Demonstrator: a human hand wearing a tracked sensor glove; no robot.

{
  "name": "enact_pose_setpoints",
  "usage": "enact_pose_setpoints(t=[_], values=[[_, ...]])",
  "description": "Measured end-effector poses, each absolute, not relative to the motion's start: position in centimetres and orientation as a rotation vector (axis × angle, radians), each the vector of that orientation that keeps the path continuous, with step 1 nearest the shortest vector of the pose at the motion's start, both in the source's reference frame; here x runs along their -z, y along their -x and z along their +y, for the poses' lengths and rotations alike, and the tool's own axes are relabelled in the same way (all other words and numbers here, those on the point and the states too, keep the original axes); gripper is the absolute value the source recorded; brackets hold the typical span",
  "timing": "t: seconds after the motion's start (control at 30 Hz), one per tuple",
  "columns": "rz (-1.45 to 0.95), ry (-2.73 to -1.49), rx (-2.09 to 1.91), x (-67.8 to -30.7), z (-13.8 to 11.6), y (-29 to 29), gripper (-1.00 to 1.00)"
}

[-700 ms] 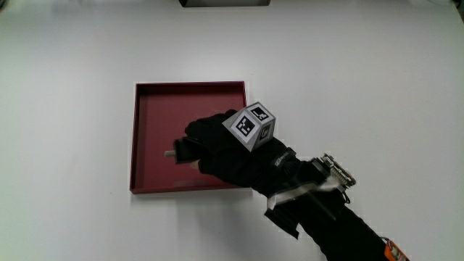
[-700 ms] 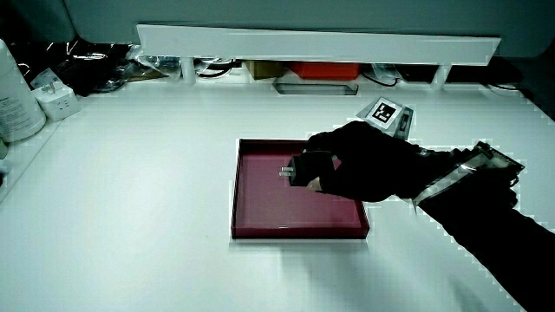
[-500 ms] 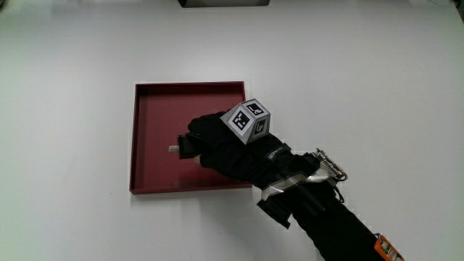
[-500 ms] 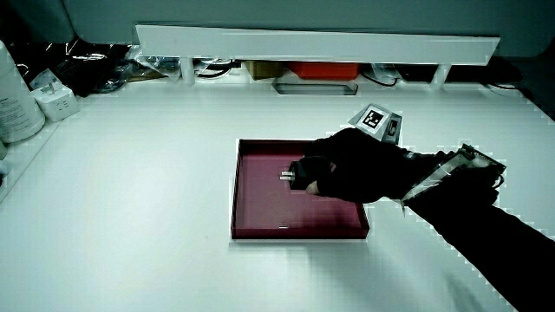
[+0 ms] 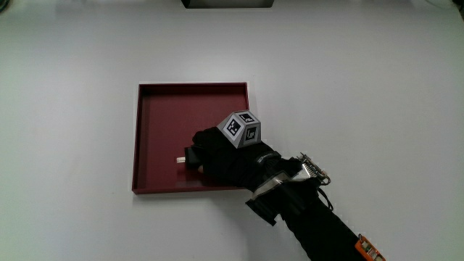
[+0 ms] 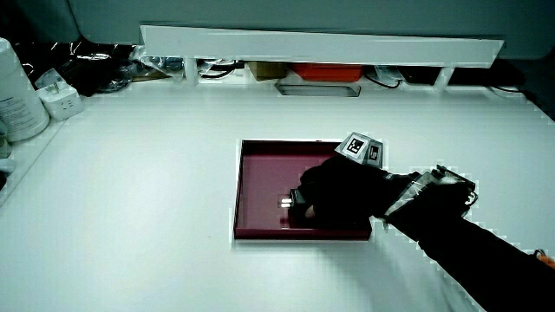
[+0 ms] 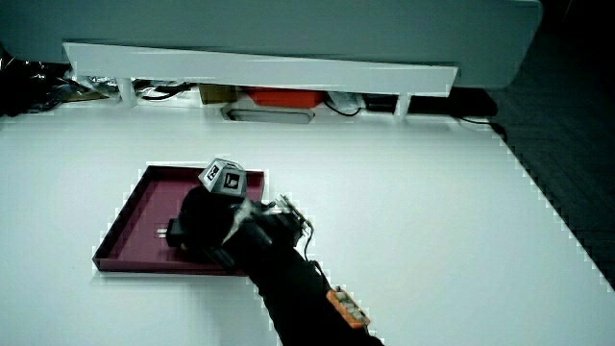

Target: Place charger into plate

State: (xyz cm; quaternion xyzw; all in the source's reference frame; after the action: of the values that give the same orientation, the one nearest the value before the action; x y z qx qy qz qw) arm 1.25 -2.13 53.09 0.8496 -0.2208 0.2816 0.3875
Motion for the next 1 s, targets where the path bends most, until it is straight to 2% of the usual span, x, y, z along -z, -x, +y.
enact_pose_setpoints(t=[0.33, 0.67, 0.8, 0.83, 0.87, 0.9, 1.0], values=[[-0.554, -2.172, -0.723, -53.0, -2.1, -1.6, 0.00], [-0.565, -2.140, -0.750, -52.9, -1.9, -2.2, -0.50], [-0.608, -2.094, -0.757, -50.8, -2.1, -2.8, -0.70], [-0.596, -1.988, -0.803, -50.9, -2.0, -3.1, -0.75], [-0.635, -1.981, -0.848, -50.8, -2.0, -3.5, -0.80], [-0.647, -2.058, -0.775, -48.8, -2.0, -4.0, -0.85], [-0.672, -2.041, -0.784, -47.0, -2.0, -5.2, -1.00]])
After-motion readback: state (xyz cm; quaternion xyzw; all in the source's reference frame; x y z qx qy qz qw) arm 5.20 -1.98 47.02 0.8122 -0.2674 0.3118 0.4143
